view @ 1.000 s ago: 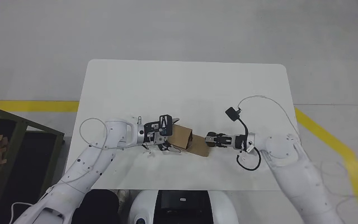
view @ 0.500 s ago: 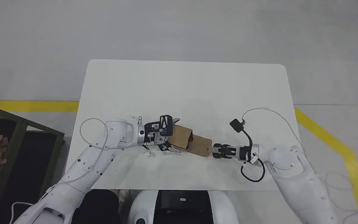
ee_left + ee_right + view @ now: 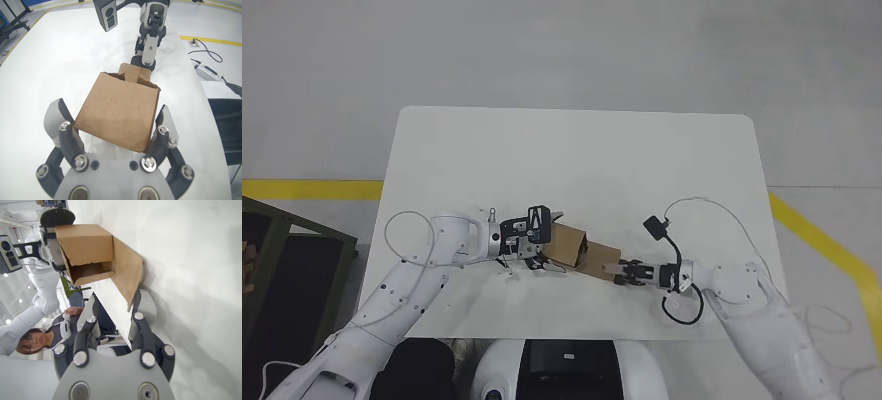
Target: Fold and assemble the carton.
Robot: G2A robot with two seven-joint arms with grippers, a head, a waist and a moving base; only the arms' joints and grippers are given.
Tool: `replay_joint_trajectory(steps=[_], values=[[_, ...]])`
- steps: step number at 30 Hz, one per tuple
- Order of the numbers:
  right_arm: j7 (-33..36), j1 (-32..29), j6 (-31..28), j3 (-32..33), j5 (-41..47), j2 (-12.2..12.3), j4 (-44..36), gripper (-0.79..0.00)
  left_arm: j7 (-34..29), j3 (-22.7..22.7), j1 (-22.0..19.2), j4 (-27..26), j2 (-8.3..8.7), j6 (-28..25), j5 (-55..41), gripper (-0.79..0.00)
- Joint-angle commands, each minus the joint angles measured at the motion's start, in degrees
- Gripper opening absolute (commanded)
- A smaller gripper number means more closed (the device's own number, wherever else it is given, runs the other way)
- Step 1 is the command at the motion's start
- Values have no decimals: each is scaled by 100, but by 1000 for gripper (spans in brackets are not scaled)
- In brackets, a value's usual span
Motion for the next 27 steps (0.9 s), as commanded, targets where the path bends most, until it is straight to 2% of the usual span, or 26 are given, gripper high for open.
replay_joint_trajectory(steps=[1,16,27], values=[[-51,60,-18,-71,59,-19,61,-422,3,-3,0,1,0,6,-3,-12],[-374,367,-98,-377,619,-139,296,-431,36,-40,10,33,11,3,0,-12],[-398,549,10,-521,592,-173,135,-428,62,-37,3,46,14,-13,23,-6]])
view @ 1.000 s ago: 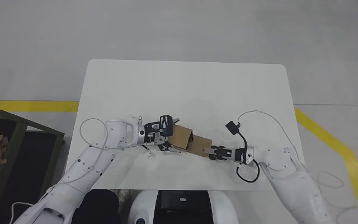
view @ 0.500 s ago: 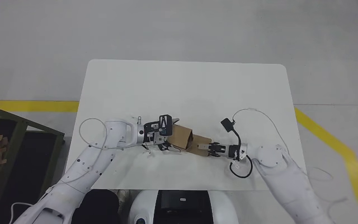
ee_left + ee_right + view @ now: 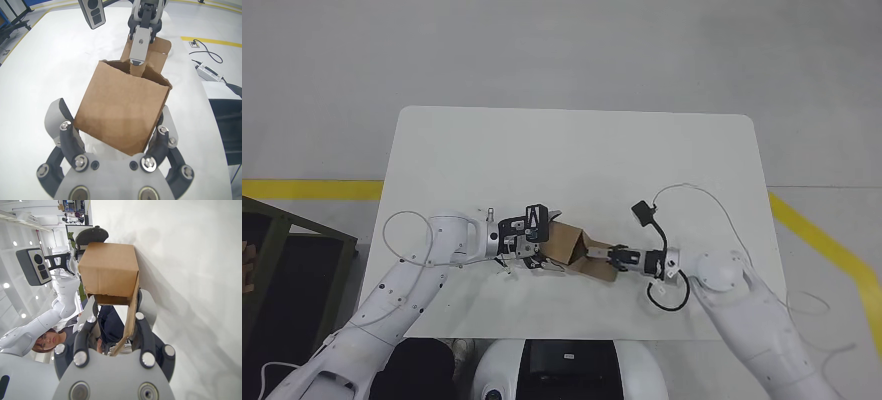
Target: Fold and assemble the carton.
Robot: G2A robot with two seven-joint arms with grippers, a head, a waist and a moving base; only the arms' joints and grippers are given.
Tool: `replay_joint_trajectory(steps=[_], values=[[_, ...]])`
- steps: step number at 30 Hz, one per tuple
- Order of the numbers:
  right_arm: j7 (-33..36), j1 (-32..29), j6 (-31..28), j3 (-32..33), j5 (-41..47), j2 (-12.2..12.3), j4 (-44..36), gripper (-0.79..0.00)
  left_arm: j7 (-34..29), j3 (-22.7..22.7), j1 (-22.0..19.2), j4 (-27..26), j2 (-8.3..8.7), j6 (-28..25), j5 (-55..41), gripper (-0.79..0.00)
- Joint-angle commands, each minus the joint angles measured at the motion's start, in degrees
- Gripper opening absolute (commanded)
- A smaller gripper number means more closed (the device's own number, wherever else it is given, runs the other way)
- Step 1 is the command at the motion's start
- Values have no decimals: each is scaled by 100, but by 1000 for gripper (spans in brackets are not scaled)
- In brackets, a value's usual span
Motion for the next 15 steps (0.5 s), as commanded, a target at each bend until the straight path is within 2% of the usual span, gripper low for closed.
replay_joint_trajectory(steps=[1,15], values=[[-10,29,46,-23,-53,-3,-7,-431,4,1,-1,2,0,0,3,-3],[-80,271,502,-261,-698,-23,-189,-459,-15,12,-19,-29,-2,-13,1,-3]])
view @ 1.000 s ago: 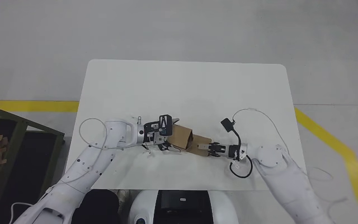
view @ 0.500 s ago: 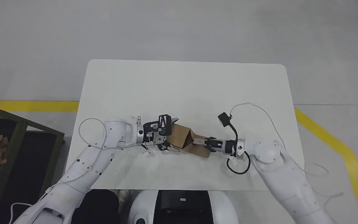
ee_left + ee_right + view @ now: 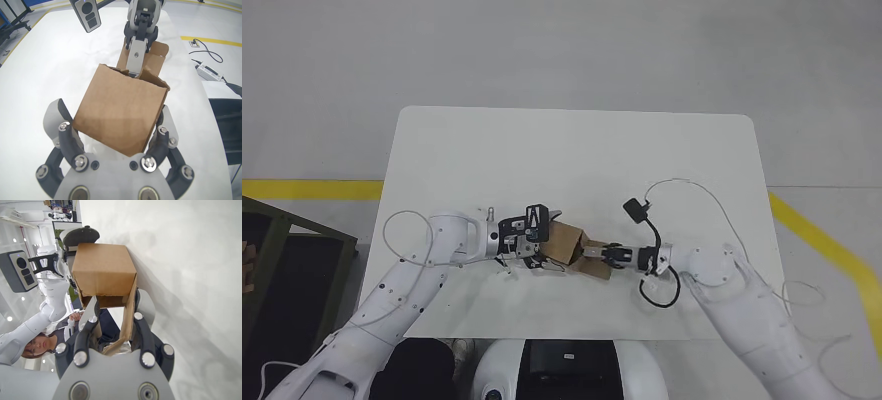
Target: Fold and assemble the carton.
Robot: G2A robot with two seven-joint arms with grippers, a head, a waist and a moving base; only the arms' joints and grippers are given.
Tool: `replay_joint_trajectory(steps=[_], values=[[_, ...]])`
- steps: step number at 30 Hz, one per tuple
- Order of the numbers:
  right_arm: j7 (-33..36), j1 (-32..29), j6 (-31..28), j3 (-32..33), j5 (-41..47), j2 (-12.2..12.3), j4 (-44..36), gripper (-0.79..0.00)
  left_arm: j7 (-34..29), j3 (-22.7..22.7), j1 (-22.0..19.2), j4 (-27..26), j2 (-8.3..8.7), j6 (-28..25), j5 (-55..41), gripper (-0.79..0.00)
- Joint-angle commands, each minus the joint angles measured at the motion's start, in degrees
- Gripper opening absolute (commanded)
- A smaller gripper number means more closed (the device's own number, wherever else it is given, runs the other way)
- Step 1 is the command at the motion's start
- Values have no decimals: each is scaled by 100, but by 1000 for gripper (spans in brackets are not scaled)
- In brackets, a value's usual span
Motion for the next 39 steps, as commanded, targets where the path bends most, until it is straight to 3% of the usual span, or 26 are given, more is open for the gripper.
replay_joint_trajectory(steps=[1,11,26,33,39], values=[[-3,46,82,-43,-121,-4,-59,-459,-11,7,-8,-10,-3,-8,-11,-3],[-31,241,581,-157,-315,-35,-206,-453,-43,45,-48,0,-18,-28,-32,0],[-19,26,449,203,490,-8,-46,-425,-63,74,-76,86,-26,-63,-30,0],[-38,-99,346,364,602,25,-47,-332,-75,67,-73,103,-24,-61,-31,0],[1,-237,363,558,626,76,-185,-394,-102,55,-64,92,-18,-65,-31,0]])
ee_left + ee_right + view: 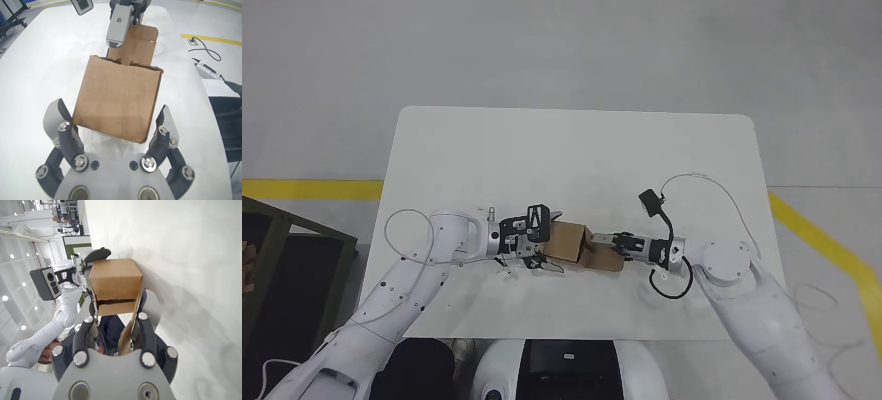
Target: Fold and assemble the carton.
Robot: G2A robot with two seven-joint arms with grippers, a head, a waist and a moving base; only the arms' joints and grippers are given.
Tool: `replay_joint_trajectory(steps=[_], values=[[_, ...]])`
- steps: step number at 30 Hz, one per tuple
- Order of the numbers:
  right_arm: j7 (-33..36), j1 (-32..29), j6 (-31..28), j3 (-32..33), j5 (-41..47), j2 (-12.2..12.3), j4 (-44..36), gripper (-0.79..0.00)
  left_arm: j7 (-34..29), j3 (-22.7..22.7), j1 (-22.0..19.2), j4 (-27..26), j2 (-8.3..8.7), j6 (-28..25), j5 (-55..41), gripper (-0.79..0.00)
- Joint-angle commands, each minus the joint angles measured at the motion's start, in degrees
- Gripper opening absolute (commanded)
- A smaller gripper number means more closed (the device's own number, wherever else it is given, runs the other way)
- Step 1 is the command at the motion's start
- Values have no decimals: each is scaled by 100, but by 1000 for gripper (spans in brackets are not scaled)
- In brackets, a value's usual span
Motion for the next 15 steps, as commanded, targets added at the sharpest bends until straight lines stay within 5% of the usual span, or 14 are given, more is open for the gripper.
replay_joint_trajectory(steps=[1,15], values=[[25,-57,27,62,-6,19,-63,-400,-1,-6,4,-2,2,5,-1,0],[301,-702,456,600,-28,191,-877,-443,-55,-22,10,-36,10,6,8,-3]])
